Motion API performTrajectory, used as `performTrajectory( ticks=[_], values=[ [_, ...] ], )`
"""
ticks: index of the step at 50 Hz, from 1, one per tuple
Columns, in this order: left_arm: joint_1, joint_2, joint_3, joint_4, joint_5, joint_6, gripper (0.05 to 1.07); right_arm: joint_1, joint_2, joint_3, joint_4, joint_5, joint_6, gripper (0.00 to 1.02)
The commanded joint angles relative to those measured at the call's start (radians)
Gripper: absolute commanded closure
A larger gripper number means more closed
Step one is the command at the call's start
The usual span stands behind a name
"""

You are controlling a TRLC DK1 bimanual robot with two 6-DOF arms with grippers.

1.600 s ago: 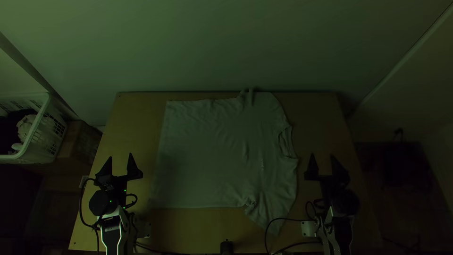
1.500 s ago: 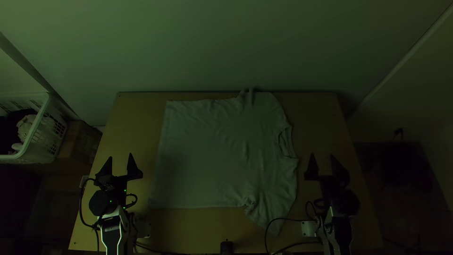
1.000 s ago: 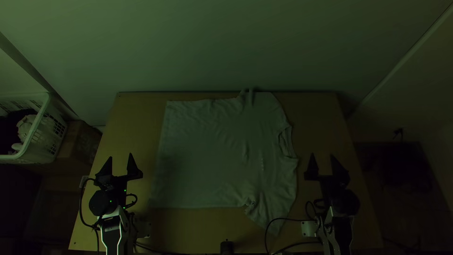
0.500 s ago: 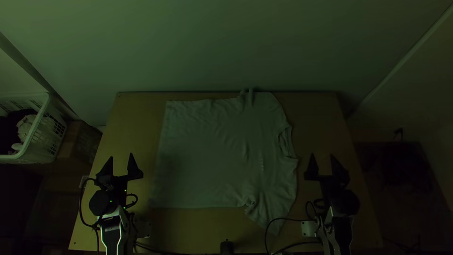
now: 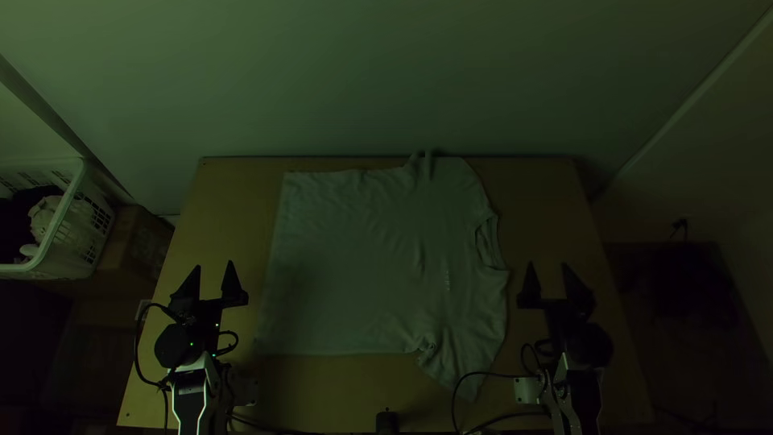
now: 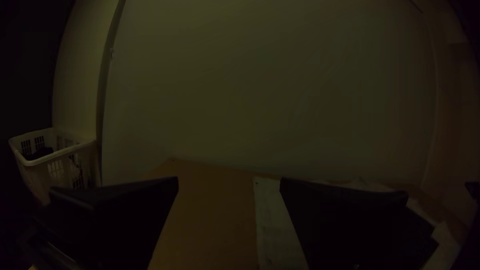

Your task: Fold the t-shirt

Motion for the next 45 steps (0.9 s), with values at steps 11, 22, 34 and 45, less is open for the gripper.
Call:
performTrajectory(
  ticks=[11,22,34,45],
  values=[
    [-0.046,0.035,0.081,0.000,0.018,-0.015,0.10,0.004,0.002,0.046,0.090,-0.001,-0.040,0.04],
    [-0.066,0.228,0.254,0.006,0.016,-0.025,0.10,0.021,0.092,0.180,0.108,-0.002,-0.048,0.04],
    [-0.090,0.423,0.464,0.013,0.016,-0.051,0.10,0.036,0.318,0.361,0.206,-0.002,-0.052,0.04],
    [-0.104,0.620,0.670,0.011,0.016,-0.050,0.10,0.034,0.552,0.534,0.248,-0.002,-0.055,0.04]
  ],
)
